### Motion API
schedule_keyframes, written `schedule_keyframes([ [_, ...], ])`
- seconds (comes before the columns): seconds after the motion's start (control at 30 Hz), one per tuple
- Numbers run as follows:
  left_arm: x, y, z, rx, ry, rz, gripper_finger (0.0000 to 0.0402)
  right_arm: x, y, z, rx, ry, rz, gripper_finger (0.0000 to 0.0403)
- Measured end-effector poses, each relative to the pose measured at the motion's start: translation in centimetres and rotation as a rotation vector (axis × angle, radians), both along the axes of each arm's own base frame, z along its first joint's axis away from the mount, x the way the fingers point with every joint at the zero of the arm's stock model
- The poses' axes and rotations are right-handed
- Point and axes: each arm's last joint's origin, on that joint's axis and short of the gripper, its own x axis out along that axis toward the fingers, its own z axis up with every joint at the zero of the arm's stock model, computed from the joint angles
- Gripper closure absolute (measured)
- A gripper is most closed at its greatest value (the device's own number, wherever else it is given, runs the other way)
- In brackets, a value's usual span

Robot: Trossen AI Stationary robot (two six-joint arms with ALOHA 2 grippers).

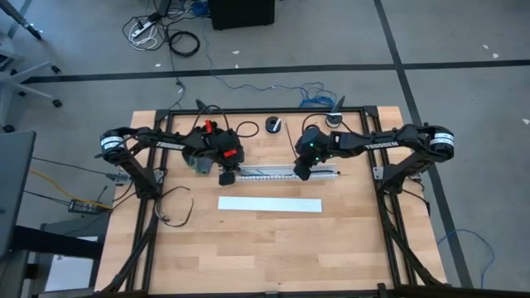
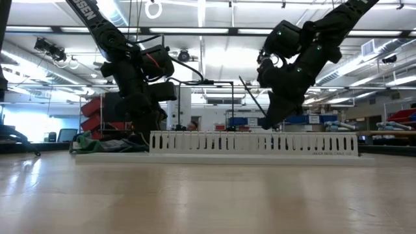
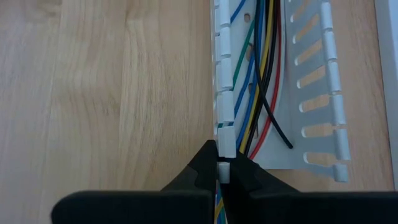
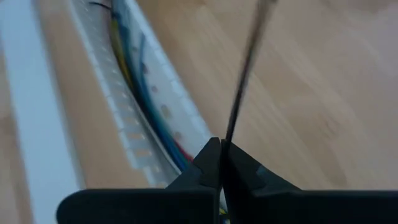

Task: Ziptie cables
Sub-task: Put the ziptied cables into the white cable duct

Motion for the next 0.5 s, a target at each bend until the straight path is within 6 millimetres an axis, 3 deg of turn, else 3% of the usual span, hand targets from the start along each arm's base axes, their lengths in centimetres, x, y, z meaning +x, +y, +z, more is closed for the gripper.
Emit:
schedule_keyframes([
  [0.2, 0.0, 0.0, 0.0, 0.0, 0.0, 0.0, 0.0401, -0.2, 0.0, -0.1, -0.02, 0.033, -0.071, 0.0402],
  [0.5, 0.0, 0.0, 0.0, 0.0, -0.001, 0.0, 0.0401, 0.6, 1.0, 1.5, -0.065, 0.074, -0.186, 0.0402],
])
